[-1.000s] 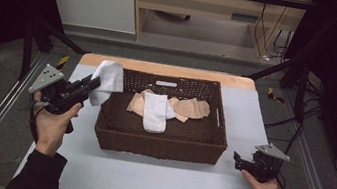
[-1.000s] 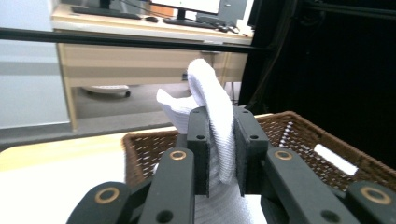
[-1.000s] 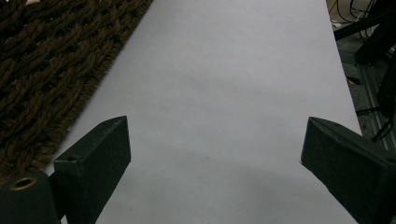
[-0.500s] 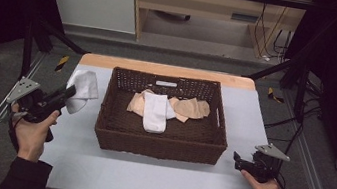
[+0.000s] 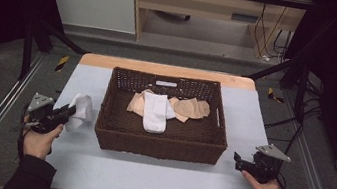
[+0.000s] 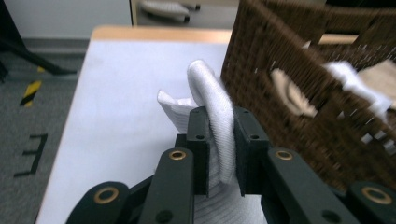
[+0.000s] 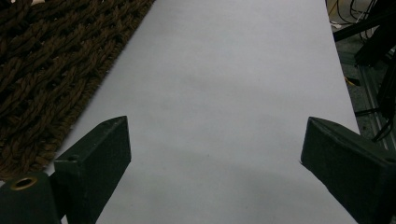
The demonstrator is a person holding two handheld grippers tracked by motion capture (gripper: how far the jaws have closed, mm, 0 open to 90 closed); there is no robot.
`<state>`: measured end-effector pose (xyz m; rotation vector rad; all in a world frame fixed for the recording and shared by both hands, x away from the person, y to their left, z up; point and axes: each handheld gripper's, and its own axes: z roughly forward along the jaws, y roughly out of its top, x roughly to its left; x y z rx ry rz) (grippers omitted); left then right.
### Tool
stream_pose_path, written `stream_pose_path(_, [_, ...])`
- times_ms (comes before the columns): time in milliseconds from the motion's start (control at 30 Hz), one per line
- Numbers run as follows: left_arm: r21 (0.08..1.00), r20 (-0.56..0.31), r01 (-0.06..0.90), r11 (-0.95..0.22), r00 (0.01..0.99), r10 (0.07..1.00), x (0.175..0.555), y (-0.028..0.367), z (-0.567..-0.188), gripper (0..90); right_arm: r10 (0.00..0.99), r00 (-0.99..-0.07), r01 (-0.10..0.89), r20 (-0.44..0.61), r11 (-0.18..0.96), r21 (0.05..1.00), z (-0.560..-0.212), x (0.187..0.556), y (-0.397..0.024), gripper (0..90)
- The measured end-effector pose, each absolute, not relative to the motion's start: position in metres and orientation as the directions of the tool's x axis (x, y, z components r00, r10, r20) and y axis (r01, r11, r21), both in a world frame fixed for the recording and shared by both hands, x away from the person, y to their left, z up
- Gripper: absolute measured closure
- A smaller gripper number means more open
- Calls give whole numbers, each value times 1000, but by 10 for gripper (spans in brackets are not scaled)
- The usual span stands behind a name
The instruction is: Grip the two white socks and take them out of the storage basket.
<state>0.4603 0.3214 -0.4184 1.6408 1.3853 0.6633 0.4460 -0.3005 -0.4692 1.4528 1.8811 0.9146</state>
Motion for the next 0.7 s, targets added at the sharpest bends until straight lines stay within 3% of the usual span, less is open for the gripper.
stream_pose_path(200, [831, -112, 555, -37, 231, 967, 464, 321, -433, 757, 971, -236, 569, -39, 171, 804, -469, 445, -301, 86])
stream_pose_path(400, [813, -84, 580, -58, 216, 973, 467, 323, -443, 525, 971, -237, 569, -35, 168, 805, -469, 445, -300, 86])
stream_pose_path(533, [821, -97, 569, -42, 212, 973, 467, 324, -439, 417, 970, -239, 568, -37, 171, 805, -469, 445, -301, 86])
stream_pose_path(700, [851, -108, 525, -23, 218, 970, 463, 323, -425, 384, 971, -236, 567, -36, 168, 806, -468, 445, -301, 86])
